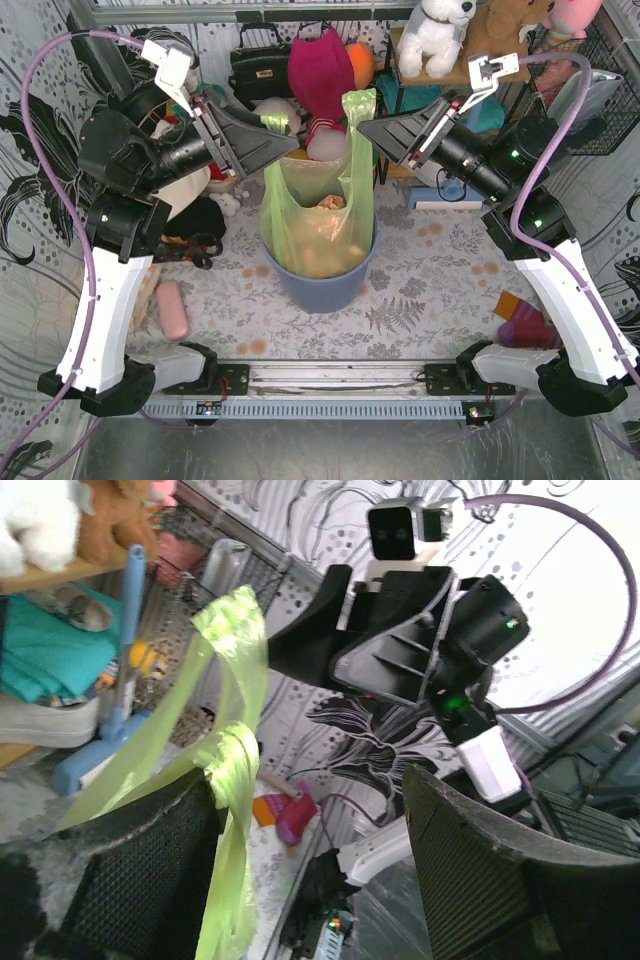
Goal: Tie the trash bag
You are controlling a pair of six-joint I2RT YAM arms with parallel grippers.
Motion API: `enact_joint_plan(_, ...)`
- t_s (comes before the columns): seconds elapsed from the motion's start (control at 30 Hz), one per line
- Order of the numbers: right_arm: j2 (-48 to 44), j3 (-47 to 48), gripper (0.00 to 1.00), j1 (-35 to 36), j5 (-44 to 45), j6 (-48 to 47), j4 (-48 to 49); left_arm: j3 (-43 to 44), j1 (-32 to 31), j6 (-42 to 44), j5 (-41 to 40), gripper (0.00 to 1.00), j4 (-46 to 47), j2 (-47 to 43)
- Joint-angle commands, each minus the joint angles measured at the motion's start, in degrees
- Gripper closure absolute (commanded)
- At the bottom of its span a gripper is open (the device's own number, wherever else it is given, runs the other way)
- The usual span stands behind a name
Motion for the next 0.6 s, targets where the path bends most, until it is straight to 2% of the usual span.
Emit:
enact_joint_plan(0.0,0.25,3.11,0.39,0.08,-2.65,-0.85,0.18,5.48,0.56,6.96,-4.21,0.22,-8.24,-1.52)
enact_joint_plan(0.13,-0.32,6.04,0.38,0.08,-1.40,-4.65,-4.95,8.52,0.61,10.71,-6.52,0.21,-15.11,-2.54)
enact_joint_plan(0.33,0.13,9.98,0.38,0.07,1.89,-10.42,-10.81,7.96,0.59,10.12,-8.35,0.19,-18.57,-5.98)
enact_joint_plan(0.43,0.63,10.87,0.38,0.11,2.74,-11.81,-12.02,3.89,0.59,6.63,-2.50,0.19,-14.06,-8.93)
enact_joint_plan(0.57,1.53,11.83,0.38,0.05,2.77,-12.64,-12.27,-5.83,0.59,-3.31,7.54,0.19,0.37,-12.88)
